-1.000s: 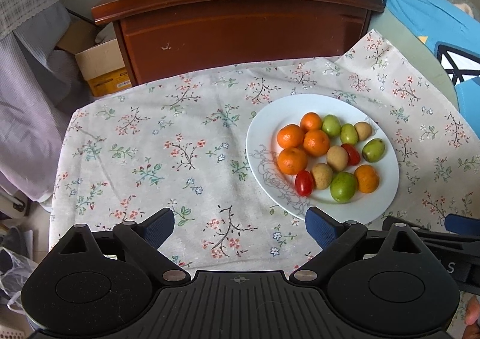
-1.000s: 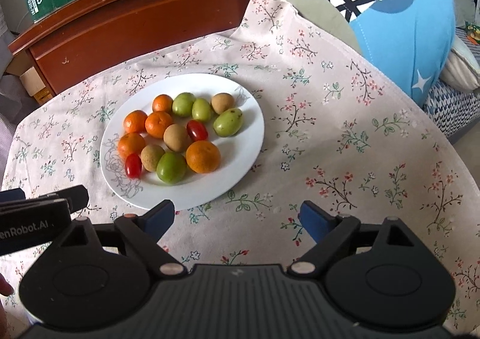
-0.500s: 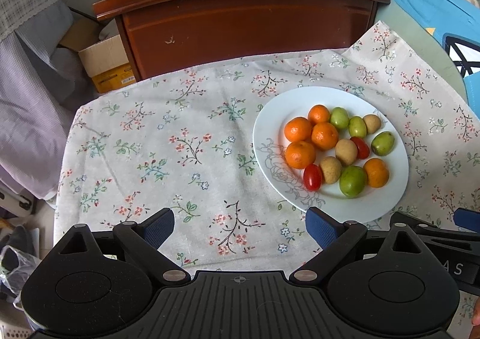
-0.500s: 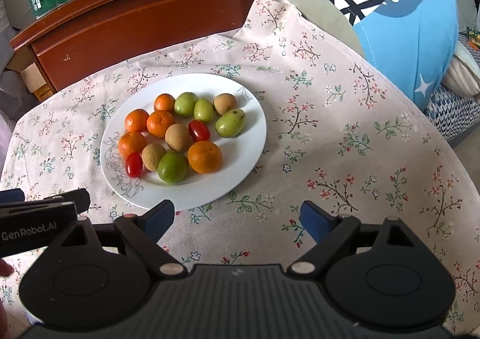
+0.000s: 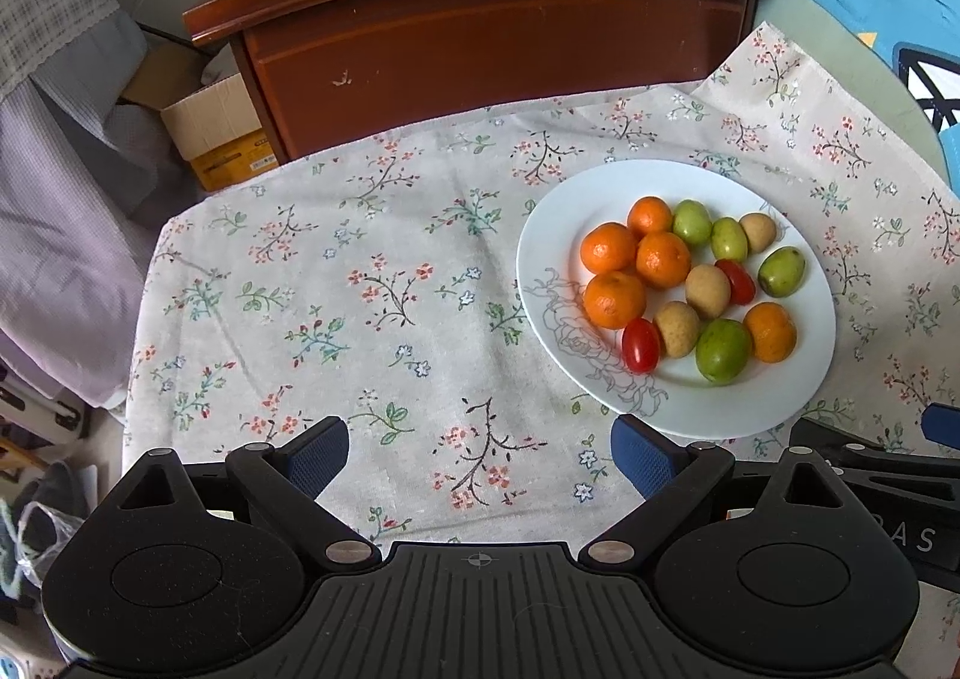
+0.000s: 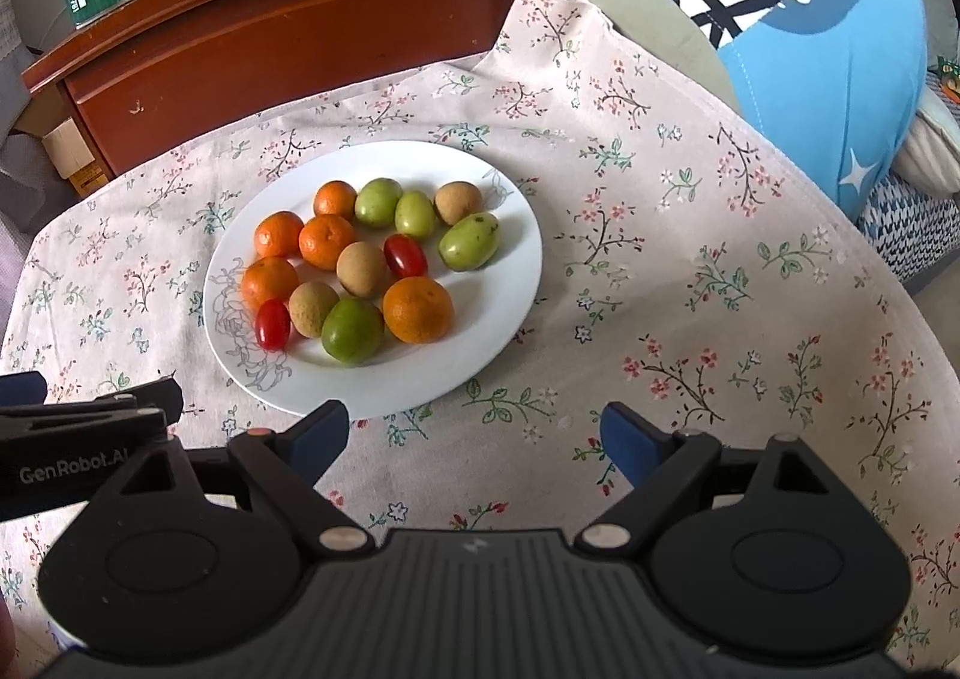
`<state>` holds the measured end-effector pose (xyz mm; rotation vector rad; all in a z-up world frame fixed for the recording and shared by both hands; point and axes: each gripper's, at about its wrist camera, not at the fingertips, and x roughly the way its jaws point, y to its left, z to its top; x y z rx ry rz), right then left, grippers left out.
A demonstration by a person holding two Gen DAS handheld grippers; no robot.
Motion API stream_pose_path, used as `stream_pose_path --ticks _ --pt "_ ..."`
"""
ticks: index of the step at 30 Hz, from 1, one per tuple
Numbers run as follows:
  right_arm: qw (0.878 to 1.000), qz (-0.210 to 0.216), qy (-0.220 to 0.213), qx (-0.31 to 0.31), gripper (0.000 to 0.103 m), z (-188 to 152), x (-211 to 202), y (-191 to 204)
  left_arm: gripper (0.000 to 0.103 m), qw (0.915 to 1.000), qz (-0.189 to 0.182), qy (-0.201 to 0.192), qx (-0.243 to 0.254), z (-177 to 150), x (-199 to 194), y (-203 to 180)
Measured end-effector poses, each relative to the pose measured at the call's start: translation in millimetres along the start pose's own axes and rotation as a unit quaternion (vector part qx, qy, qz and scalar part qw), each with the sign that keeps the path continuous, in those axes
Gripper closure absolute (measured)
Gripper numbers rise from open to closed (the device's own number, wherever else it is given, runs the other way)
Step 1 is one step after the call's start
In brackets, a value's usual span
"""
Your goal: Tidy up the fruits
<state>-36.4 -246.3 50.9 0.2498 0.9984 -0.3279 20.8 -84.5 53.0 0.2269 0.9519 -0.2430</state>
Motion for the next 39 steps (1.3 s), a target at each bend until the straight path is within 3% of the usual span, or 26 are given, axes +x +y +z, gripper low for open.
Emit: stream_pose_path --ticks 39 --pt "1.0 -0.009 0.001 -0.018 0.012 -12 -1 3 0.008 0.9996 0.015 -0.002 0.025 -10 -2 -3"
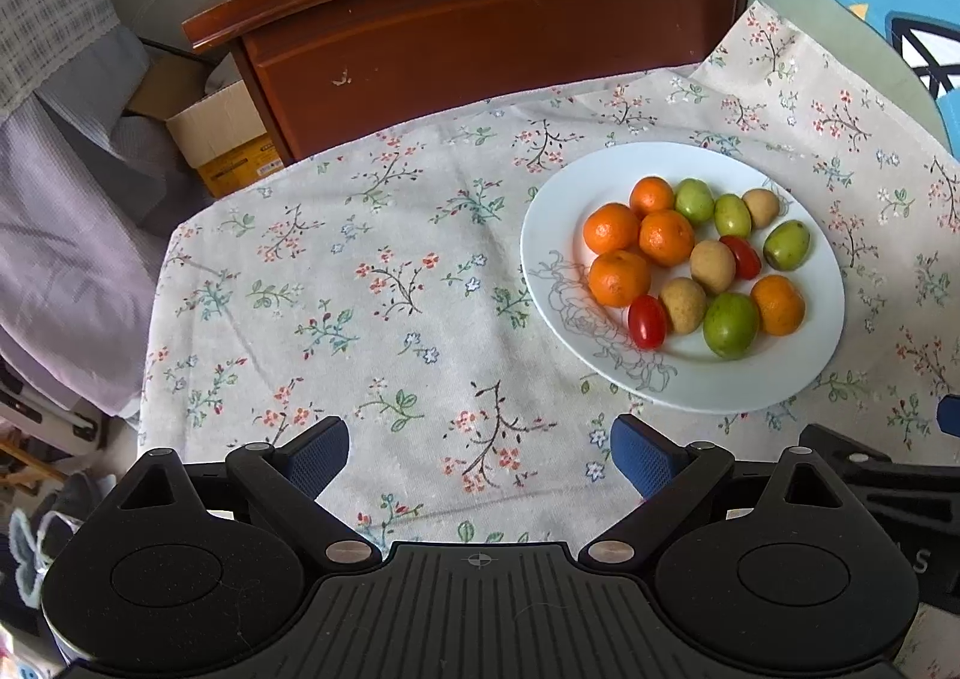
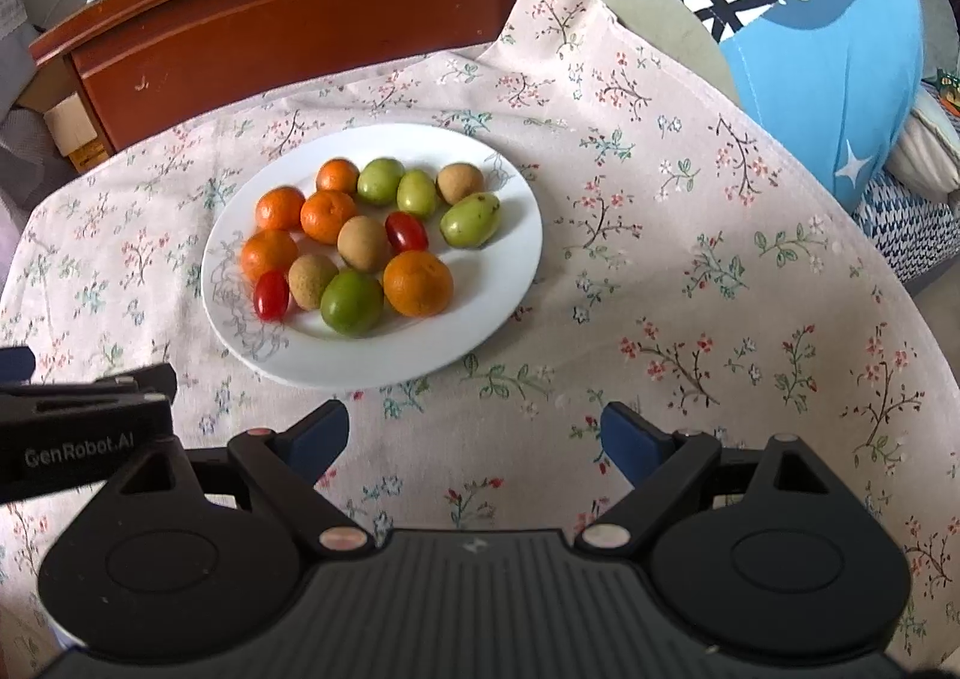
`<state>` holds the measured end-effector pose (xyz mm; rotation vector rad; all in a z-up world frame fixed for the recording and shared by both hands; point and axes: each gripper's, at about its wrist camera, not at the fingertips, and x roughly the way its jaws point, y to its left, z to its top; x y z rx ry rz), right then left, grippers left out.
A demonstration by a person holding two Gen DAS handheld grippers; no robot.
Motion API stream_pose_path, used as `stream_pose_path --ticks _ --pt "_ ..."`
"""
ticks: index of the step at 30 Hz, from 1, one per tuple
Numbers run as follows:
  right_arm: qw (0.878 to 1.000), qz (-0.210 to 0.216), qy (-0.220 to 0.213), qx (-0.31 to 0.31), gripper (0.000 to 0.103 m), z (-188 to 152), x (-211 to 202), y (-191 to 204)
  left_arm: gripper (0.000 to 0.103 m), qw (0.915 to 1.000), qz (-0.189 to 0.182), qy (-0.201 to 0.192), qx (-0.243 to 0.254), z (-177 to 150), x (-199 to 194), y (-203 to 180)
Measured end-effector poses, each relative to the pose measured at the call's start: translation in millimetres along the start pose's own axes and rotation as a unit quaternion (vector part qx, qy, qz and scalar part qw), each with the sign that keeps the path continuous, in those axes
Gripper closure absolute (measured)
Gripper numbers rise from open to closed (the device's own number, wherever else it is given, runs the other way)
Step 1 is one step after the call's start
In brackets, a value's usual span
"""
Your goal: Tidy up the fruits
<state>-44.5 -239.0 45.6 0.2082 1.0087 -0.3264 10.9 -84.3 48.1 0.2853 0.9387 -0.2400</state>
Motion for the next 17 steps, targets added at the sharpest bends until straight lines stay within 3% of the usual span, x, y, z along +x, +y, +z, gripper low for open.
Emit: stream_pose_path --ticks 17 --pt "1.0 -0.004 0.012 -0.011 0.012 -42 -10 7 0.008 0.9997 0.007 0.021 -0.008 -46 -8 3"
